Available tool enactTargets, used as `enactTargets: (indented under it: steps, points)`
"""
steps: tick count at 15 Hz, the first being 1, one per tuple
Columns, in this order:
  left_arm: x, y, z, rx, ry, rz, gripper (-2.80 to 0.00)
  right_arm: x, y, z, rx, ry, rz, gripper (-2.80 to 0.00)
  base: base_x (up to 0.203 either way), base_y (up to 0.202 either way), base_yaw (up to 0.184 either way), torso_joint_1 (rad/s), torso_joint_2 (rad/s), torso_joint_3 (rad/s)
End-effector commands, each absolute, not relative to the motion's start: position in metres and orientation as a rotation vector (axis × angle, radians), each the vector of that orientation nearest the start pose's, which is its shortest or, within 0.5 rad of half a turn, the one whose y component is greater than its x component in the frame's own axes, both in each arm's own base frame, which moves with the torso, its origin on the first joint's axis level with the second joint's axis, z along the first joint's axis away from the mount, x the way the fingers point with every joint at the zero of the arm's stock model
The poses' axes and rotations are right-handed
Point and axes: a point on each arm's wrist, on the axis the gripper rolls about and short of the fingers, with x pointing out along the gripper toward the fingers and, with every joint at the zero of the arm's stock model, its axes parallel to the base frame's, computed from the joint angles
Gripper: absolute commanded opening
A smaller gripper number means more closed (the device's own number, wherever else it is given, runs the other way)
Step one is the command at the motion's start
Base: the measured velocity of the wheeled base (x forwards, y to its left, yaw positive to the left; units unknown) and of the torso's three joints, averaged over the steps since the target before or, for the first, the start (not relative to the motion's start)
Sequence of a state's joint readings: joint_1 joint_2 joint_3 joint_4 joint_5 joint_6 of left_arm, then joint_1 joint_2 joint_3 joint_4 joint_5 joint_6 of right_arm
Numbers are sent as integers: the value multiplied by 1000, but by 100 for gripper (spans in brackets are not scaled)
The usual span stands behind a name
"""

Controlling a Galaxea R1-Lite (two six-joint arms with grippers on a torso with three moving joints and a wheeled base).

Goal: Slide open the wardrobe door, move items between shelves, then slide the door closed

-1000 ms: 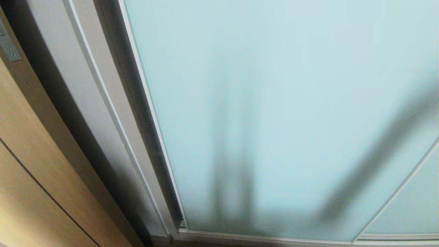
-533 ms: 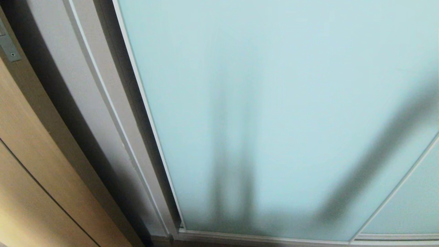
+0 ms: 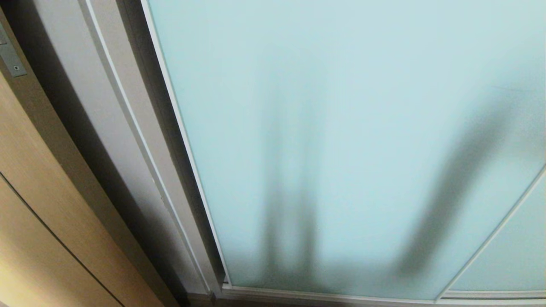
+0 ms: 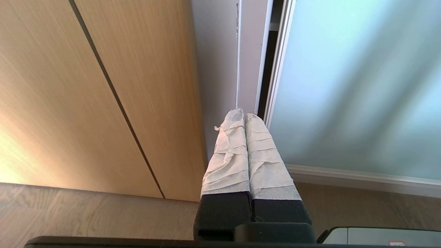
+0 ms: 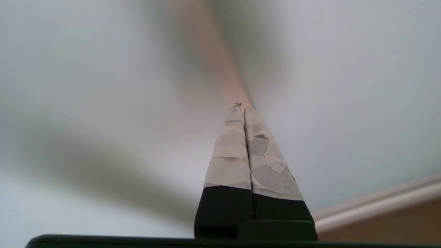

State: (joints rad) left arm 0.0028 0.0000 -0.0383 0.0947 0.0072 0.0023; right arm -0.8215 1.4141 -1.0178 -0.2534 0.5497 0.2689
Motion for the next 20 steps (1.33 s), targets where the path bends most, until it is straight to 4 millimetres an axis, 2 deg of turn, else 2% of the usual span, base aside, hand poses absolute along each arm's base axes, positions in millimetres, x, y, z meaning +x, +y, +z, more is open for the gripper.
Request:
enactTargets:
  steps: [1, 4, 6, 9, 10, 12, 16, 18, 20]
  points:
    - [-26, 0, 76, 3, 58, 11, -280, 125, -106, 299, 212, -23, -296, -280, 0, 0, 0, 0, 0, 0]
    - [-26, 0, 76, 3, 58, 11, -280, 81, -42, 291, 114, -121, -263, -280, 0, 0, 0, 0, 0, 0]
    - [-26, 0, 76, 2, 58, 11, -280, 45, -15, 268, 76, -150, -223, -280, 0, 0, 0, 0, 0, 0]
    - [-26, 0, 76, 2, 58, 11, -280, -8, 3, 214, 40, -116, -139, -280, 0, 0, 0, 0, 0, 0]
    - [-26, 0, 76, 2, 58, 12, -280, -17, 4, 195, 31, -77, -130, -280, 0, 0, 0, 0, 0, 0]
    - [-26, 0, 76, 2, 58, 11, -280, -17, 1, 155, 55, 74, -104, -280, 0, 0, 0, 0, 0, 0]
    - [-26, 0, 76, 2, 58, 11, -280, -41, 0, 109, 17, 62, -25, -280, 0, 0, 0, 0, 0, 0]
    - [-26, 0, 76, 3, 58, 12, -280, -34, 0, 82, -7, 124, -15, -280, 0, 0, 0, 0, 0, 0]
    - [-26, 0, 76, 2, 58, 11, -280, -31, 0, 77, -15, 131, -5, -280, 0, 0, 0, 0, 0, 0]
